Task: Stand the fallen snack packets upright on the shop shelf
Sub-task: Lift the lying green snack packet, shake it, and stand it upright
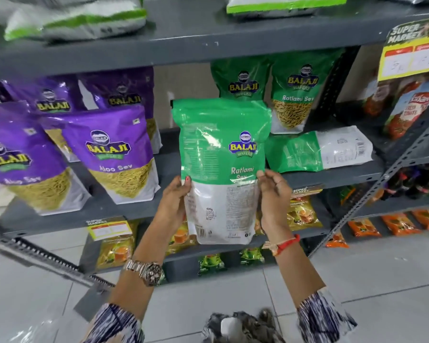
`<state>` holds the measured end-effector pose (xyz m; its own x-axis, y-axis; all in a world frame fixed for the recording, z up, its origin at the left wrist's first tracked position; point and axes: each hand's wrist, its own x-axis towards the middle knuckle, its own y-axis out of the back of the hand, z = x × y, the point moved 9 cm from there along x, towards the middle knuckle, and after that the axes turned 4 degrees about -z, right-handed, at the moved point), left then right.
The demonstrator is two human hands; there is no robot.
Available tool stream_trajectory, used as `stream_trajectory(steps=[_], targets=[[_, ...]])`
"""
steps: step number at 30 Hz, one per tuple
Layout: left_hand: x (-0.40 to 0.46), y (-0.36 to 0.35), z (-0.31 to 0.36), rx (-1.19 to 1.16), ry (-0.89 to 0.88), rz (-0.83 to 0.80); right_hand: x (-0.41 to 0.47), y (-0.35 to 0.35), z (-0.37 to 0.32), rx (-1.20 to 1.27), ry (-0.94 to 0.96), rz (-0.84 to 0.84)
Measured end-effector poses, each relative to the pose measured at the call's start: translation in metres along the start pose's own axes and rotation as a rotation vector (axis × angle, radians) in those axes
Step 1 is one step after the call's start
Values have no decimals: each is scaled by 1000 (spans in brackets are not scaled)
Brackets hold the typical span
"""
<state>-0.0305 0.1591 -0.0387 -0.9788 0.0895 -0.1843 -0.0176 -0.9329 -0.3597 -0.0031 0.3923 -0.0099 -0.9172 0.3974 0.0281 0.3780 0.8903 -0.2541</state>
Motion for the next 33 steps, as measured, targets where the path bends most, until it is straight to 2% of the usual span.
stream_trajectory(steps=[6,9,11,15,18,21,23,25,27,29,31,33], targets=[[-13,-6,17,-16,-95,52,-16,-1,-22,41,72,-80],[-11,-8,16,-67,-95,82,-19,-6,-23,118,31,-175],[-9,-15,15,-100,-64,48,-16,-12,-22,204,-32,-295],[-2,-34,11,-99,44,1,-20,-34,-6,148,-187,-626],[2,-59,18,9,75,-14,-25,-43,7,224,-286,-726],[1,-78,21,114,72,40,-35,-52,8,195,-343,-816],[3,-83,21,225,67,80,-36,-51,14,159,-379,-818],[12,-70,18,320,61,174,-36,-44,18,155,-397,-747],[17,-60,25,397,-49,273,-36,-38,21,183,-407,-674],[4,-60,43,285,-219,360,-34,-32,24,187,-450,-588],[-12,-70,57,204,-335,330,-31,-27,29,145,-505,-482],[-29,-92,68,216,-408,167,-26,-24,29,102,-512,-399]])
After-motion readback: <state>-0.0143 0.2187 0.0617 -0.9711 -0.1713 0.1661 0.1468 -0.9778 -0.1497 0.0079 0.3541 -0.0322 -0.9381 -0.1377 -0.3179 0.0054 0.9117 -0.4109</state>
